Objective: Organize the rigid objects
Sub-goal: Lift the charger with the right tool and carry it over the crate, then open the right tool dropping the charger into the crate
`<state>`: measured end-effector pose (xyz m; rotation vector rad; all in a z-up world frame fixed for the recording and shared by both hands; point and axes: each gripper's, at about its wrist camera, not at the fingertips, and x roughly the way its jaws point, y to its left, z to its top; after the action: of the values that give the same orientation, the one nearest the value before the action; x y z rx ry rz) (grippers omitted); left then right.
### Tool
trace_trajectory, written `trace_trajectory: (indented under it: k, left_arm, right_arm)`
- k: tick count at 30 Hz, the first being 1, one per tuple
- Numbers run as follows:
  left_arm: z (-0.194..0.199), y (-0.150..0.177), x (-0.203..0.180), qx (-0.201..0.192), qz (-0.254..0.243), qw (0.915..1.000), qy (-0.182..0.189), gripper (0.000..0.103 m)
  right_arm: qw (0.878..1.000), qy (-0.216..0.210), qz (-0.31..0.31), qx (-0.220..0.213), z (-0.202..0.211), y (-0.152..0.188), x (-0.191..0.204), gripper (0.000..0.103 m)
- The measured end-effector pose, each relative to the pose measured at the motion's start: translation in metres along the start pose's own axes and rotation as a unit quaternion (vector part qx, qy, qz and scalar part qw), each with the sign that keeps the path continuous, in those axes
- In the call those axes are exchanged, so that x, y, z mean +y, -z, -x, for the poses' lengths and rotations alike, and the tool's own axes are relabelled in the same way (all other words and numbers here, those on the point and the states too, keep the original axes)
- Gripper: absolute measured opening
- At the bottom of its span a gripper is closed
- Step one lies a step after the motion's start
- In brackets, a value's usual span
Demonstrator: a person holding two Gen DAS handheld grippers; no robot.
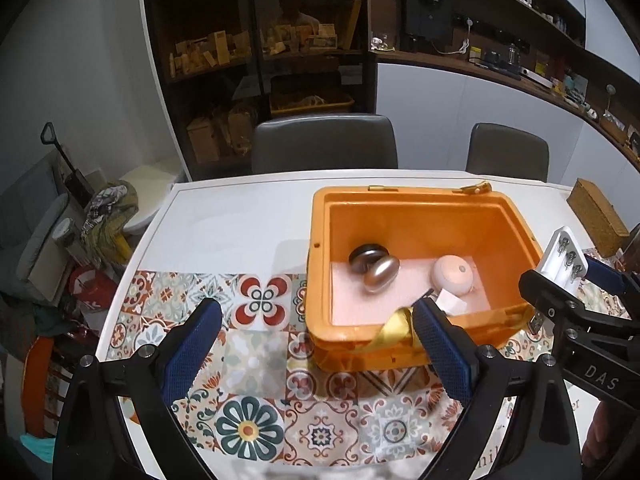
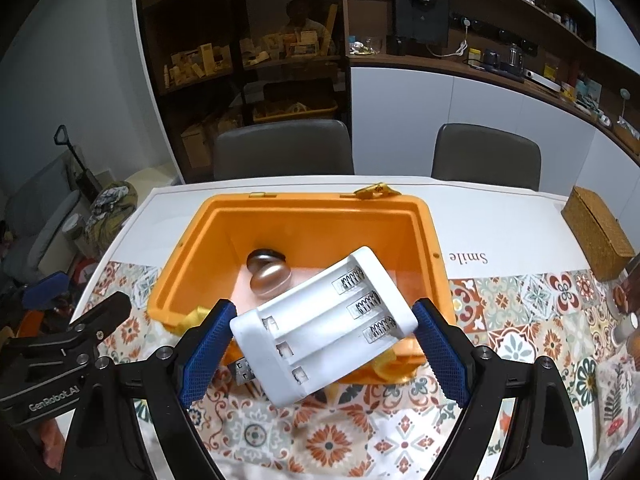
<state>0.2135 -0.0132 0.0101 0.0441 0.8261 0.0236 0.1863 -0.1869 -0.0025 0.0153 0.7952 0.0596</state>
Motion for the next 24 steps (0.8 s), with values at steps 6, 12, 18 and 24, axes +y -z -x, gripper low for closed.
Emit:
trace_trajectory:
  k: [6,12,18,24]
  left_arm:
    - [-0.011,-0.007,0.000,0.003,-0.006,1.0000,-0.006,0.098]
    - [-0.025,-0.013,0.003,0.010,-0.002,0.9999,-0.014,0.098]
    - [-0.039,-0.015,0.007,0.019,-0.001,0.9995,-0.026,0.098]
    - [-0.051,-0.015,0.010,0.030,-0.002,0.9990,-0.032,0.098]
  right_arm:
    - [1.000,0.007,0.005,0.001,-0.011,-0.008,0.003,0.089]
    - [1.000,0.013,0.009,0.008,-0.028,-0.018,0.005,0.089]
    - [0.999,0.020,0.014,0.023,-0.049,-0.024,0.010,0.089]
    - [0.999,0.018,0.008,0.046,-0.071,-0.023,0.012,0.089]
